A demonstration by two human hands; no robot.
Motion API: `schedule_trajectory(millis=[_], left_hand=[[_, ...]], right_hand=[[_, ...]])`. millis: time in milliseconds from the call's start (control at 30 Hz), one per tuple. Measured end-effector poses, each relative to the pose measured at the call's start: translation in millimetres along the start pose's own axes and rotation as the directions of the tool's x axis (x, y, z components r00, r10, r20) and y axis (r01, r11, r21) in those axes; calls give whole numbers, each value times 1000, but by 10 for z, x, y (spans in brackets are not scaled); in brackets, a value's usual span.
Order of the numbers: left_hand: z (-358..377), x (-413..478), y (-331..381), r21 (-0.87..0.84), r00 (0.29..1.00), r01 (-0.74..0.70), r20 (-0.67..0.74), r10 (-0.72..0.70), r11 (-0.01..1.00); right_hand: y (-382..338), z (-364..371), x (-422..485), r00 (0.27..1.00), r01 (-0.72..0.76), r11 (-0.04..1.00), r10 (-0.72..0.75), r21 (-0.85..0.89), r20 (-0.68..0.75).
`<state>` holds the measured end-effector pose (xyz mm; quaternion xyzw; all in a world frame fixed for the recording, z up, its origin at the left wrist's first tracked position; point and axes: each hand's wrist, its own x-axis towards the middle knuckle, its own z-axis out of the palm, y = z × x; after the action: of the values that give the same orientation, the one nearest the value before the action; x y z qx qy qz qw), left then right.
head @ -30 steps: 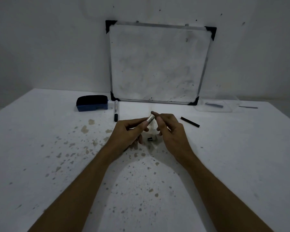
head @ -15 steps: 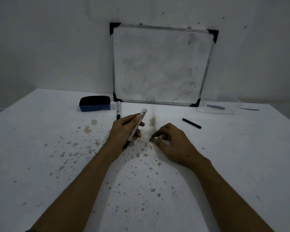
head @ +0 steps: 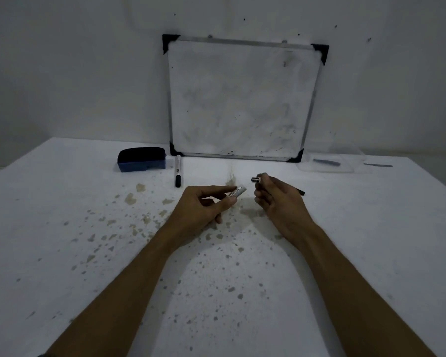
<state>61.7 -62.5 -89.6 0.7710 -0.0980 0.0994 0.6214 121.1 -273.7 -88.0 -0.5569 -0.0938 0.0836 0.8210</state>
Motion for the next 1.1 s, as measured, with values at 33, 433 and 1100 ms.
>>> schedule_trajectory(millis=[33,433,1100], left_hand=[[0,-2,4,-1,1000,-2,0,2,1000],[21,-3,-26,-9,999,14,30,-14,1000],[-124,-10,51,-11,992,68,106,-67,998]], right_hand=[[19,-1,4,1000,4,1000,-3,-28,9],[50,90,-84,977,211,886,-199,-413,71],[167,270,-92,989,132,983,-123,-129,82]])
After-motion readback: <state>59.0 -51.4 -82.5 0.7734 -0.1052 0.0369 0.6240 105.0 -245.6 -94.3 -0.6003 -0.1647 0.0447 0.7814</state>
